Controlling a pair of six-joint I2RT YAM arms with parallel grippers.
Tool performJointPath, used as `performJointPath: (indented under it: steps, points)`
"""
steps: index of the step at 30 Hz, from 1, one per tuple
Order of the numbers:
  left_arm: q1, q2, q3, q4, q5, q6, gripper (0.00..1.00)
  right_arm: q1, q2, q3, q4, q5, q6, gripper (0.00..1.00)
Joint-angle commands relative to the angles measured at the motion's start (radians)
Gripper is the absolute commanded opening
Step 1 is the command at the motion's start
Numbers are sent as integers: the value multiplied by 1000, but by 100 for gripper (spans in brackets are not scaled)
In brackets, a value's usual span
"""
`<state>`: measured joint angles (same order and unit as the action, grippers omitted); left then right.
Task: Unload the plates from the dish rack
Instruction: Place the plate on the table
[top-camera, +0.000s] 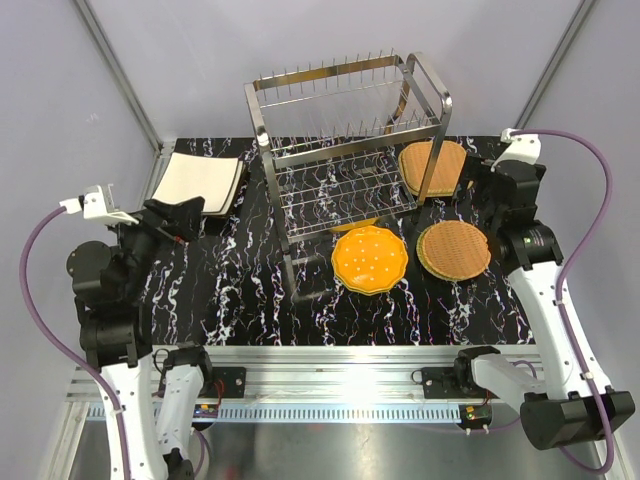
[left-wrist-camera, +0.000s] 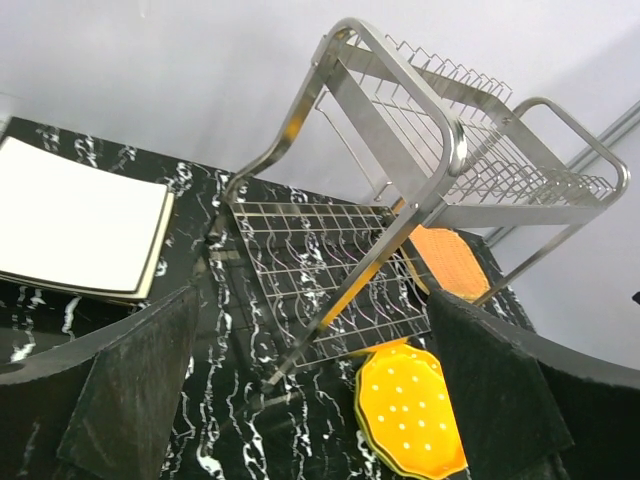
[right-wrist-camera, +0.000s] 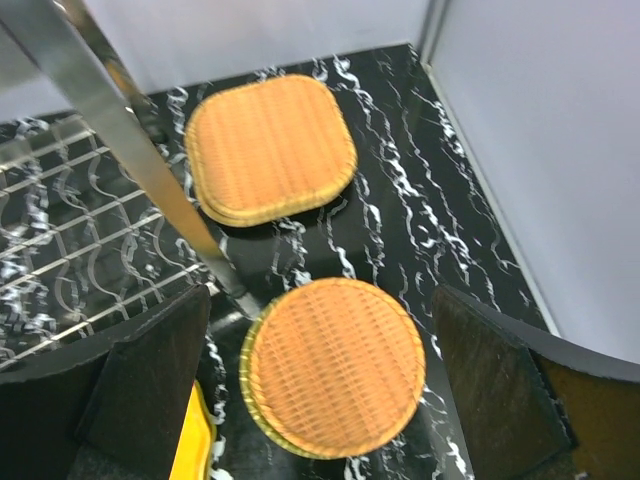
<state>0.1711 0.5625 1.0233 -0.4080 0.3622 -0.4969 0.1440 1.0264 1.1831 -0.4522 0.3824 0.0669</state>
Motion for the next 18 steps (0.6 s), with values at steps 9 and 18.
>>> performJointPath:
  steps: [9, 18]
  points:
    - [-2, -33, 20, -49, -60, 83, 99, -3, -23, -37, 7, 85, -27, 100]
    - [-4, -50, 4, -51, -78, 103, 99, -1, -25, -45, 18, 84, -26, 100]
